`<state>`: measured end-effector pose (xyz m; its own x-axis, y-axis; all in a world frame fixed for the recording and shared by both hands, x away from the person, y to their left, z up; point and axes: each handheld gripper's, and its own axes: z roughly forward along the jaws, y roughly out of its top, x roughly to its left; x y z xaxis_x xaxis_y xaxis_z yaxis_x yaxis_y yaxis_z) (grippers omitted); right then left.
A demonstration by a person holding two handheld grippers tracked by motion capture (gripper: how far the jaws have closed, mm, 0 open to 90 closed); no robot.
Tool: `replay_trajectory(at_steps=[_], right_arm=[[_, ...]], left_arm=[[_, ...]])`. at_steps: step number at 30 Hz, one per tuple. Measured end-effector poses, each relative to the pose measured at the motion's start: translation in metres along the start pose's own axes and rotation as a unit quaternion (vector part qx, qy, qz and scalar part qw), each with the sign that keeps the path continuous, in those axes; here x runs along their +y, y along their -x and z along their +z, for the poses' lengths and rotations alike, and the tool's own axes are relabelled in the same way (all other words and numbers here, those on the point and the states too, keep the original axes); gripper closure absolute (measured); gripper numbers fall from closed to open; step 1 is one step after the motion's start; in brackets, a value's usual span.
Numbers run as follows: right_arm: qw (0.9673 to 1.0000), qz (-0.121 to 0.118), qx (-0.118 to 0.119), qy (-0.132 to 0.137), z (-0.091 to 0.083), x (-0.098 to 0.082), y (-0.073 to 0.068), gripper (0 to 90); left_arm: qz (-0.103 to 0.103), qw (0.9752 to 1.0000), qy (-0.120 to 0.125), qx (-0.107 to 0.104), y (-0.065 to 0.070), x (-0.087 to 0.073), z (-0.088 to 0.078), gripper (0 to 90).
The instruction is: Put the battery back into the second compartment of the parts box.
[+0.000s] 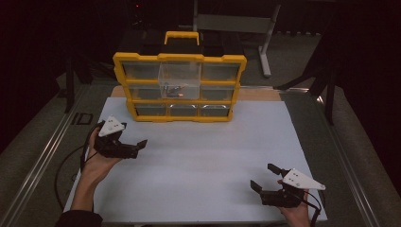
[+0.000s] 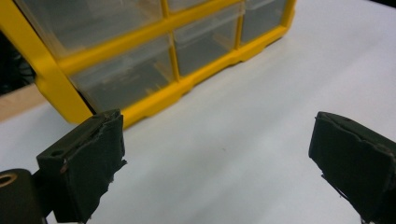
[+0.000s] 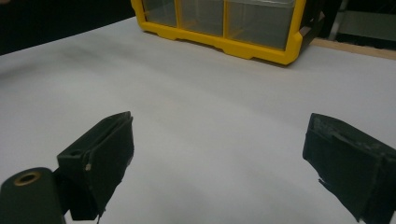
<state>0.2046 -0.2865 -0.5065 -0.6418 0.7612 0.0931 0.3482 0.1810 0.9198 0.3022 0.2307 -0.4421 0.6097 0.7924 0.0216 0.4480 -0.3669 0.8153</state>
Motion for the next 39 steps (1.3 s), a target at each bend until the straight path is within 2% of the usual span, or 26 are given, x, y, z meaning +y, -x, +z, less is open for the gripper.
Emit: replay_trajectory(at_steps=[2, 4, 5, 6, 10, 15, 20, 28, 33, 35, 39], right_arm=[[1.0, 0.0, 0.0, 0.0, 0.0, 0.0, 0.0, 8.2], [1.0, 0.002, 0.001, 0.001, 0.0, 0.0, 0.001, 8.2], [1.0, 0.002, 0.002, 0.002, 0.0, 0.0, 0.001, 8.2], [1.0, 0.004, 0.002, 0.002, 0.0, 0.0, 0.001, 8.2], [1.0, 0.006, 0.001, 0.003, 0.0, 0.0, 0.001, 8.2], [1.0, 0.003, -0.001, 0.008, 0.001, 0.0, 0.003, 8.2], [0.9999, 0.005, -0.009, 0.011, 0.004, 0.0, 0.006, 8.2], [0.9995, 0.001, -0.026, 0.02, 0.007, 0.002, 0.012, 8.2], [0.9989, -0.004, -0.038, 0.026, 0.008, 0.003, 0.013, 8.2], [0.9988, -0.003, -0.041, 0.027, 0.008, 0.003, 0.014, 8.2], [0.9986, -0.004, -0.044, 0.028, 0.008, 0.003, 0.015, 8.2]], left_arm=[[-0.003, 1.0, -0.007, 0.005, 0.003, -0.012, 0.001, 2.3], [-0.003, 1.0, -0.007, 0.005, 0.003, -0.012, 0.001, 1.7], [-0.007, 0.9998, -0.009, 0.016, 0.007, -0.029, 0.0, 1.2], [-0.007, 0.9997, -0.009, 0.021, 0.009, -0.034, -0.001, 0.9], [-0.02, 0.9992, 0.009, 0.033, 0.014, -0.053, -0.005, 0.6], [-0.039, 0.9983, 0.022, 0.038, 0.019, -0.077, -0.012, 0.6], [-0.068, 0.9959, 0.048, 0.037, 0.02, -0.095, -0.018, 0.6], [-0.05, 0.9962, 0.052, 0.05, 0.034, -0.104, -0.03, 0.6], [-0.047, 0.9949, 0.069, 0.056, 0.037, -0.104, -0.039, 0.6], [-0.052, 0.9944, 0.076, 0.051, 0.036, -0.104, -0.041, 0.6], [-0.049, 0.9945, 0.076, 0.054, 0.036, -0.104, -0.04, 0.6]])
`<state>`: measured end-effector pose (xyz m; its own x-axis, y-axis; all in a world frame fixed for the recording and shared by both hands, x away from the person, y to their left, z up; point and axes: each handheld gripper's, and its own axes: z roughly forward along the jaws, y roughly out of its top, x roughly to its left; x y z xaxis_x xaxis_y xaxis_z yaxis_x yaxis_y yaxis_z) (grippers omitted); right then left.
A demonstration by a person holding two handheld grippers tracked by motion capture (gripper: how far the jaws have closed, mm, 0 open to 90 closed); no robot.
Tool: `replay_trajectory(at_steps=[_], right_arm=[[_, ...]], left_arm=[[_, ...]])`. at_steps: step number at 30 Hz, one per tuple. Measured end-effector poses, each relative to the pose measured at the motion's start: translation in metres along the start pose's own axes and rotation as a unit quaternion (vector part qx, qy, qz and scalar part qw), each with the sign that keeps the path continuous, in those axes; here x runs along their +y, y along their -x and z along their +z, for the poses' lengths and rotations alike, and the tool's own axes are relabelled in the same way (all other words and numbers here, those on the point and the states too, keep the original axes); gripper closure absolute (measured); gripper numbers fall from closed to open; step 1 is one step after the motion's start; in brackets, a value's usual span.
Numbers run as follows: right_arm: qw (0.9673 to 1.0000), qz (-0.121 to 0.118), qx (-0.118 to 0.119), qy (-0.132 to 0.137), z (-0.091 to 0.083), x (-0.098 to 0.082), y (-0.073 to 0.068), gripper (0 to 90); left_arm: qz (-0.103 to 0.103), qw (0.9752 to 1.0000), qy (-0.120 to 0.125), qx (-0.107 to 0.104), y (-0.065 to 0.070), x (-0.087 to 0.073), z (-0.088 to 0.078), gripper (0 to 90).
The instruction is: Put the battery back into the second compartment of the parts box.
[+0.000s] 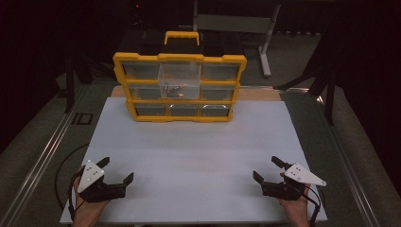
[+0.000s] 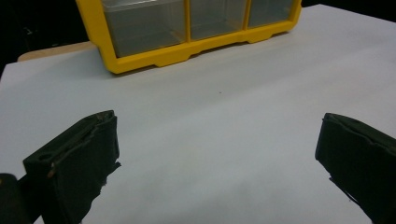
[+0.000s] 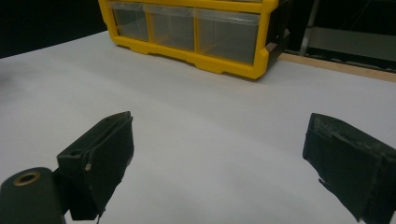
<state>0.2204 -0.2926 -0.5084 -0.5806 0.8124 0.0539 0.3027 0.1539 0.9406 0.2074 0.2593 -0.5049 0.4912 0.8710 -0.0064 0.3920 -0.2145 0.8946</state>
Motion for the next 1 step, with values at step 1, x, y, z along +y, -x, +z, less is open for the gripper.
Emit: replay_trajectory(at_steps=[1], right_arm=[[1.0, 0.0, -0.001, 0.001, -0.0001, 0.0, 0.0003, 8.2]], left_arm=[[0.001, 1.0, 0.0, 0.0, 0.001, 0.0001, 0.0007, 0.6]])
